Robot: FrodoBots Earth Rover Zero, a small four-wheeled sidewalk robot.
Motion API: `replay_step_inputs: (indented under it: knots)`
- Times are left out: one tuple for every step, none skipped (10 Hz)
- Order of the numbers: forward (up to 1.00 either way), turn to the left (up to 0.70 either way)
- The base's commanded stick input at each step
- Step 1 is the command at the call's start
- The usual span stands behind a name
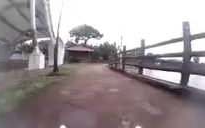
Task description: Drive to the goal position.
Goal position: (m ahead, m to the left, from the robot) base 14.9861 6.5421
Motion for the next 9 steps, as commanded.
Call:
replay_step_inputs:
  knots:
    - [1.00,0.10]
    - [1.00,0.10]
    - [1.00,0.10]
    - [1.00,0.10]
    - [1.00,0.10]
    - [1.00,0.10]
    - [1.00,0.10]
    - [1.00,0.10]
    - [1.00,0.01]
